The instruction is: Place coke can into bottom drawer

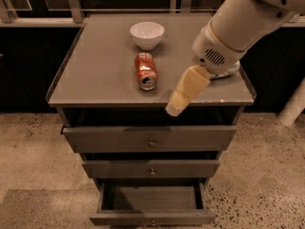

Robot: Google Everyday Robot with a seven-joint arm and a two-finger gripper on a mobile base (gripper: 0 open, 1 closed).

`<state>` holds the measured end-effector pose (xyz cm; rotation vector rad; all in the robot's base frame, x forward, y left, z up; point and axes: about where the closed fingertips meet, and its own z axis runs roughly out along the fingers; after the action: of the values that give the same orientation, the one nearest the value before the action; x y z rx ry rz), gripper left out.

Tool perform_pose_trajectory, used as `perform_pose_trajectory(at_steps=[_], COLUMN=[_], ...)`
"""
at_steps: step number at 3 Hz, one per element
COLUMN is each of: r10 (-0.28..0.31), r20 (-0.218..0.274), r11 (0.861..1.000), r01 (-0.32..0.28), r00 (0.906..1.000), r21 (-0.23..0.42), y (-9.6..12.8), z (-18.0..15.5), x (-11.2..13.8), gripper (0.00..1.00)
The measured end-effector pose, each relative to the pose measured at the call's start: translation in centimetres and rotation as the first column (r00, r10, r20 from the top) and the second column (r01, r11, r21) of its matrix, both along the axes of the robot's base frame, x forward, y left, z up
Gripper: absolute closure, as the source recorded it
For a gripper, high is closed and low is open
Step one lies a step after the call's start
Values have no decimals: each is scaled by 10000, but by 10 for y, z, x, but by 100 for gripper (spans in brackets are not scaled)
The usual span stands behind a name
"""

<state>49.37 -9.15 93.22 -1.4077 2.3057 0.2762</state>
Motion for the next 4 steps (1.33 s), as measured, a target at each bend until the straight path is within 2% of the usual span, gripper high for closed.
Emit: perform_pose_trajectory(at_steps=[1,2,3,4], r10=[1026,1198,1144,1085], r20=[520,1198,1341,918], r11=[9926,9869,9868,9894], r01=[-1056,-1313,-1282,-1165], r00=[9934,9855,9843,9898], r21=[595,939,989,868], y=[30,57,58,59], z=[-7,-6,-4,-15], x=[12,29,32,39], gripper=[0,0,0,0])
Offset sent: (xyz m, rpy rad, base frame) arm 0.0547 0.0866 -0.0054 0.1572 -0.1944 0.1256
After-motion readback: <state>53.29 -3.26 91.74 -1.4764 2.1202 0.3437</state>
